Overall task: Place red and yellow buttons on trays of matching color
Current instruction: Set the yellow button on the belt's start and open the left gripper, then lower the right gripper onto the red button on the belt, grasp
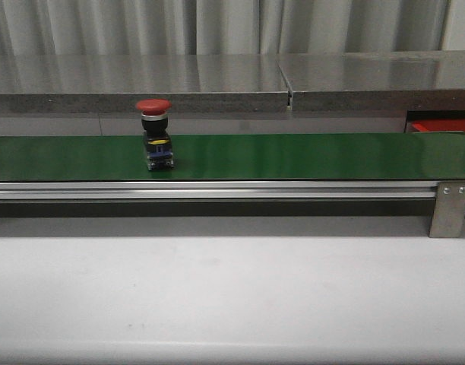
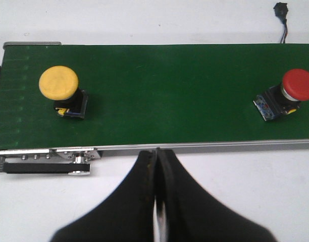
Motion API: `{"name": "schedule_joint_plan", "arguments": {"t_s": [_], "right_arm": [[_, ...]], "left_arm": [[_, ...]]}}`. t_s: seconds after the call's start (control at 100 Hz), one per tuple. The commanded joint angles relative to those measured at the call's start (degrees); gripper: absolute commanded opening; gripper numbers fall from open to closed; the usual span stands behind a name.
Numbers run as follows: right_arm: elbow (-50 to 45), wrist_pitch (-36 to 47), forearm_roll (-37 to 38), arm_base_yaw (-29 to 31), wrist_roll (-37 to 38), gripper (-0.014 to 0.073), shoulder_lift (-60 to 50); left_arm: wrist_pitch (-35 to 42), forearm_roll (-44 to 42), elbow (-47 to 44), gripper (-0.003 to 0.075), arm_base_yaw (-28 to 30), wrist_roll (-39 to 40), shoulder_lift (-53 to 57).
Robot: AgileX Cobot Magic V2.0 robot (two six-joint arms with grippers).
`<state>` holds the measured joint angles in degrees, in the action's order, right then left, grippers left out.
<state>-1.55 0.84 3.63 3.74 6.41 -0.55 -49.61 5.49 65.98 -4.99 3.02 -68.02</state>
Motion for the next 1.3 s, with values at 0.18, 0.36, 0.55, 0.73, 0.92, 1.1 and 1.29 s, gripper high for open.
{"name": "schedule_joint_plan", "arguments": {"t_s": [0.18, 0.36, 0.55, 0.73, 0.92, 1.1, 1.29], "right_arm": [[1.32, 4.68, 0.71, 0.23, -0.19, -0.0074, -1.17], [1.32, 5.76, 0.71, 0.28, -0.19, -0.0074, -1.17], [2.59, 6.56, 0.71, 0.28, -0.19, -0.0074, -1.12], [9.35, -1.35, 0.71, 0.28, -0.19, -0.0074, 1.59], [13.40, -2.05, 0.72, 0.22, -0.19, -0.0074, 4.64], [14.98, -2.54, 0.64, 0.05, -0.19, -0.0074, 5.25], [22.54, -13.24, 0.65, 0.05, -0.76, -0.0074, 11.87]], "left_arm": [[5.99, 0.63, -8.51, -0.0020, -0.64, 0.05, 15.06], [7.96, 0.63, -16.51, -0.0020, -0.64, 0.05, 24.89], [7.99, 0.63, -23.01, -0.0020, -0.64, 0.05, 34.57], [7.57, 0.26, -25.30, -0.0020, -0.64, 0.05, 40.40], [7.56, 0.22, -25.30, -0.0020, -0.64, 0.05, 40.95], [7.56, 0.22, -25.30, -0.0020, -0.64, 0.05, 40.95], [7.56, 0.22, -25.30, -0.0020, -0.64, 0.05, 40.95]]}}
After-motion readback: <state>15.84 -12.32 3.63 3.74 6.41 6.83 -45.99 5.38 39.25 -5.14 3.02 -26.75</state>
